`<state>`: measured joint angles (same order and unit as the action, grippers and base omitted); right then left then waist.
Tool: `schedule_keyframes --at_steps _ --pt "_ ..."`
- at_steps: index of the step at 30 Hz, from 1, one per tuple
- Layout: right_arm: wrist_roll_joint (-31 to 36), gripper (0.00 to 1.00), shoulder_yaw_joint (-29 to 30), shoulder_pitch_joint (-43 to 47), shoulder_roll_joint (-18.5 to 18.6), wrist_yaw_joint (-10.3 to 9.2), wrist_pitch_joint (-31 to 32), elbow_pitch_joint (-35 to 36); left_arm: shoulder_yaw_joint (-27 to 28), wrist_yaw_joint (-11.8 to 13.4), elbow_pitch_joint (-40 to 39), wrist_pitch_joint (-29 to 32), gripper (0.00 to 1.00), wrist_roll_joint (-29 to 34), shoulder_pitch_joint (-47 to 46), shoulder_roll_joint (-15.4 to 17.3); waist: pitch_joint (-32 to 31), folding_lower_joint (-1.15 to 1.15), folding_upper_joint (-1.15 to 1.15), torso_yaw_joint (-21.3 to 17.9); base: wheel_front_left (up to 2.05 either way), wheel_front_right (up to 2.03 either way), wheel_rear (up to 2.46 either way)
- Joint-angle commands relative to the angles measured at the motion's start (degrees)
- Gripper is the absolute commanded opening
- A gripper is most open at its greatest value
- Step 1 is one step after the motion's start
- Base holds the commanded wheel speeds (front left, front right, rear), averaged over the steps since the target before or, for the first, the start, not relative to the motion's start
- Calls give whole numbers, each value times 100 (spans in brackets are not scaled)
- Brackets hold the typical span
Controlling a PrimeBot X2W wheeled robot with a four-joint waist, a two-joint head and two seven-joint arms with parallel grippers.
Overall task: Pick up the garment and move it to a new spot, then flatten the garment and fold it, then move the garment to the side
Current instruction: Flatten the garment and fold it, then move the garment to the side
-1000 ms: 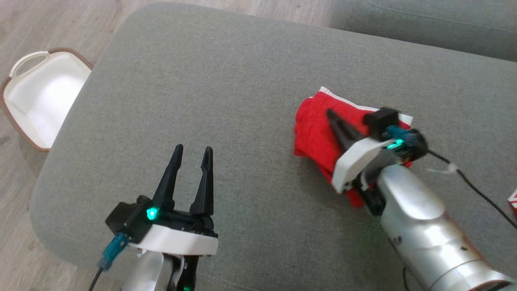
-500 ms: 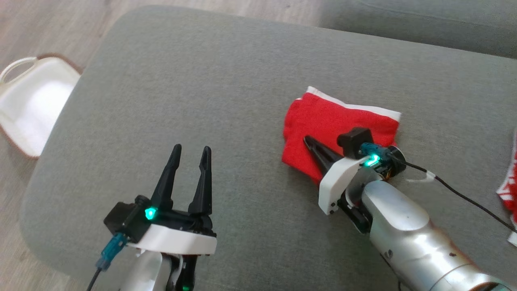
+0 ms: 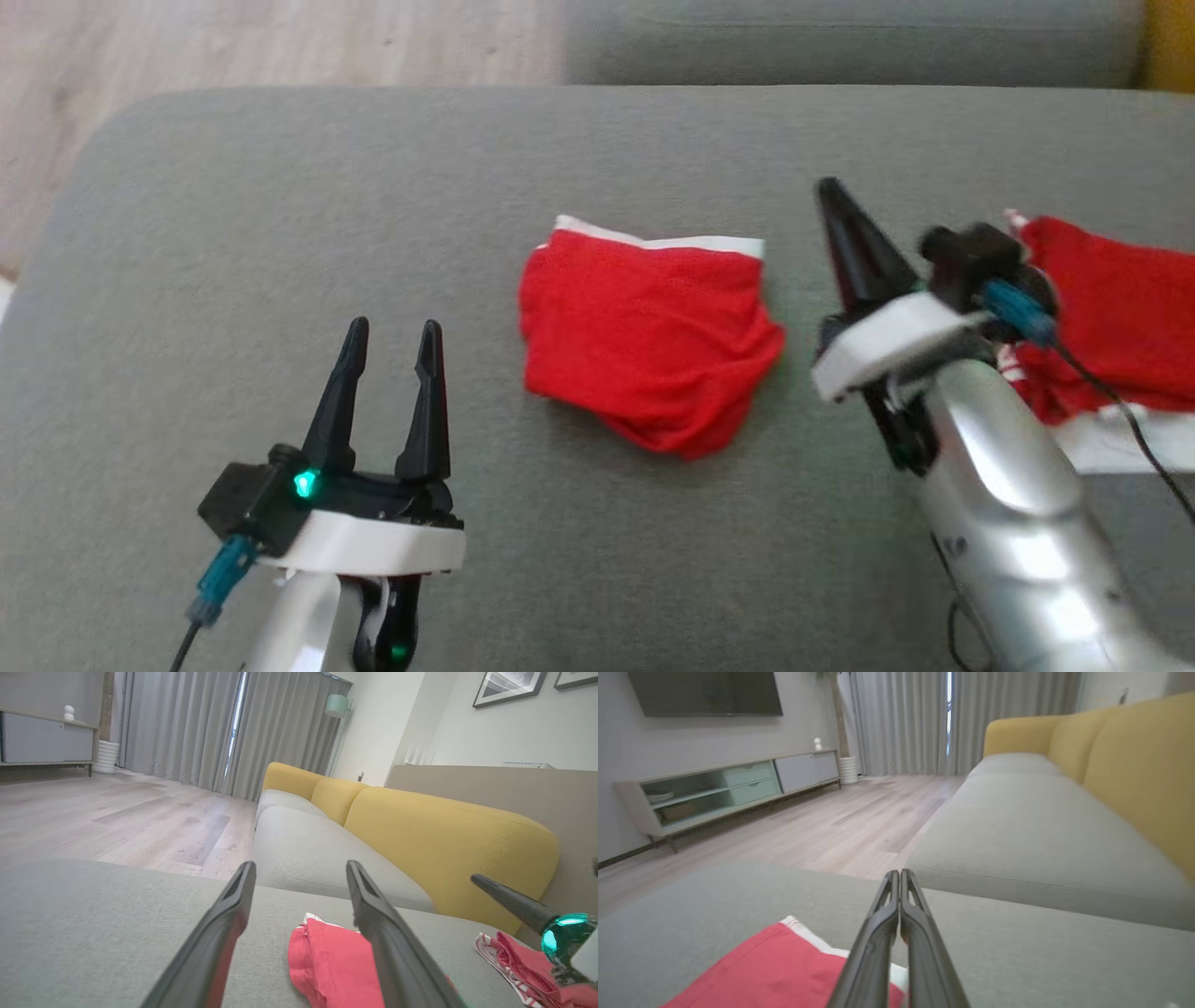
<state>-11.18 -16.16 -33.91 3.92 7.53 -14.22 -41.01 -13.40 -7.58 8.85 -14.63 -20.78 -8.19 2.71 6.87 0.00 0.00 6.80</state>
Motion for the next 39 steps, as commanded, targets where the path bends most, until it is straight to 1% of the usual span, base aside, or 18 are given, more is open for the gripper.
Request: schedule_keyframes --at_steps 1,3,7,9,12,15,22,26,30,35,39 --pt "174 0 143 339 -100 -4 -75 372 202 9 -212 -37 100 -10 -194 17 -91 0 0 -245 0 0 0" --pt "360 0 431 715 -101 -4 -76 797 242 9 -218 -37 100 -6 -195 17 -116 0 0 -344 0 0 0" --pt "377 0 764 1383 -102 -4 -76 1548 275 9 -223 -37 100 6 -201 17 -151 0 0 -461 0 0 0" --pt "310 100 932 1697 -103 -4 -77 1903 278 9 -219 -37 100 1 -198 17 -166 0 0 -484 0 0 0" --pt "185 100 1066 2127 -103 -4 -77 2268 256 9 -195 -37 100 -40 -156 17 -199 0 0 -497 0 0 0" --pt "70 100 1143 2423 -103 -4 -77 2434 215 9 -138 -37 100 -29 -81 17 -224 0 0 -504 0 0 0" --pt "-18 100 1022 2592 -103 -4 -77 2601 279 9 -135 -37 100 -24 25 17 -228 0 0 -516 0 0 0" --pt "-97 100 1057 2586 -103 -4 -77 2532 232 9 -143 -37 100 -41 22 17 -211 0 0 -456 0 0 0" --pt "-41 100 1005 2438 -103 -4 -38 2491 152 9 -157 -37 100 -41 -23 17 -98 0 0 -339 0 0 0" --pt "-76 100 915 2178 -104 -4 202 2296 16 9 -158 -37 100 -38 -120 17 40 0 0 -159 0 0 0" --pt "-143 100 709 1853 -104 -4 541 1915 -70 9 -152 -37 100 -62 -206 17 170 0 0 53 0 0 0"
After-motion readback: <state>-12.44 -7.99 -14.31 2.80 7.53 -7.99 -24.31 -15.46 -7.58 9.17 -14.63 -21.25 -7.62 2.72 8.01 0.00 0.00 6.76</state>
